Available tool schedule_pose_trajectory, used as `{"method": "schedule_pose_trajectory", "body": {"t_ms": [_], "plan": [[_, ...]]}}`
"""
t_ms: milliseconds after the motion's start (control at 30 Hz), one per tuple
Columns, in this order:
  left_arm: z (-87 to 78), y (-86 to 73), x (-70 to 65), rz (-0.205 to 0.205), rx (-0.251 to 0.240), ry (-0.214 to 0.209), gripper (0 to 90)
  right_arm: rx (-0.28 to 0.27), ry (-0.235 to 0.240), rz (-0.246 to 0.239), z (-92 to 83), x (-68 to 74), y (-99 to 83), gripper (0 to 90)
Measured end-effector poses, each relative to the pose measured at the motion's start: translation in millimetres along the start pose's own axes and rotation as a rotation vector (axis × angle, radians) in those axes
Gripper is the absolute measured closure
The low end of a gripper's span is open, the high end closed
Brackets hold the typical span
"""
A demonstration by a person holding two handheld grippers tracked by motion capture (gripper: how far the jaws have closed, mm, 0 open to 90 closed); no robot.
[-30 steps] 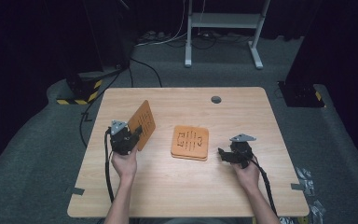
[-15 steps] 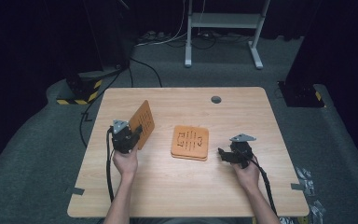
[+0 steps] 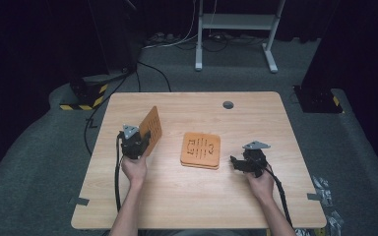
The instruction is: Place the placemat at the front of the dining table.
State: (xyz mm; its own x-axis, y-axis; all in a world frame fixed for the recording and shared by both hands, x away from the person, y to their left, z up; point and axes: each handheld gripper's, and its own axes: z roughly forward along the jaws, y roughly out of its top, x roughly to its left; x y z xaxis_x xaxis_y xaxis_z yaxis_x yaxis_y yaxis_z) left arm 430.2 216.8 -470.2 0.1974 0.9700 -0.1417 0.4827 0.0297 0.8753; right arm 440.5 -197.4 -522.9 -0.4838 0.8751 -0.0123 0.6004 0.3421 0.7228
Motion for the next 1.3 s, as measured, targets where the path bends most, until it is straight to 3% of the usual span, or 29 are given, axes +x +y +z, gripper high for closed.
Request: {"method": "schedule_pose_trajectory", "body": {"t_ms": [100,200,467,700,900,1000,1300], "plan": [[1.8,-3.0,1.5,0.008,0.004,0.016,86.0,0.000,0.000,0.000,0.0,0.0,0.0,28.0],[1.6,-5.1,2.1,-0.010,-0.003,0.011,85.9,0.000,0.000,0.000,0.0,0.0,0.0,28.0],[0.1,-9.6,4.6,0.013,0.011,0.025,84.8,0.000,0.000,0.000,0.0,-0.1,0.0,28.0],[0.2,-18.1,9.6,-0.023,0.030,0.035,83.5,0.000,0.000,0.000,0.0,0.0,0.0,28.0],[-0.7,-21.0,8.8,-0.020,0.040,0.039,83.2,0.001,0.001,0.001,0.0,0.0,0.0,28.0],[-1.0,-21.0,8.3,0.005,0.042,0.046,83.1,0.001,0.000,0.000,0.0,0.0,0.0,28.0],[-1.8,-22.6,13.2,0.005,0.054,0.058,79.6,0.000,0.000,0.000,0.0,0.0,0.0,27.9]]}}
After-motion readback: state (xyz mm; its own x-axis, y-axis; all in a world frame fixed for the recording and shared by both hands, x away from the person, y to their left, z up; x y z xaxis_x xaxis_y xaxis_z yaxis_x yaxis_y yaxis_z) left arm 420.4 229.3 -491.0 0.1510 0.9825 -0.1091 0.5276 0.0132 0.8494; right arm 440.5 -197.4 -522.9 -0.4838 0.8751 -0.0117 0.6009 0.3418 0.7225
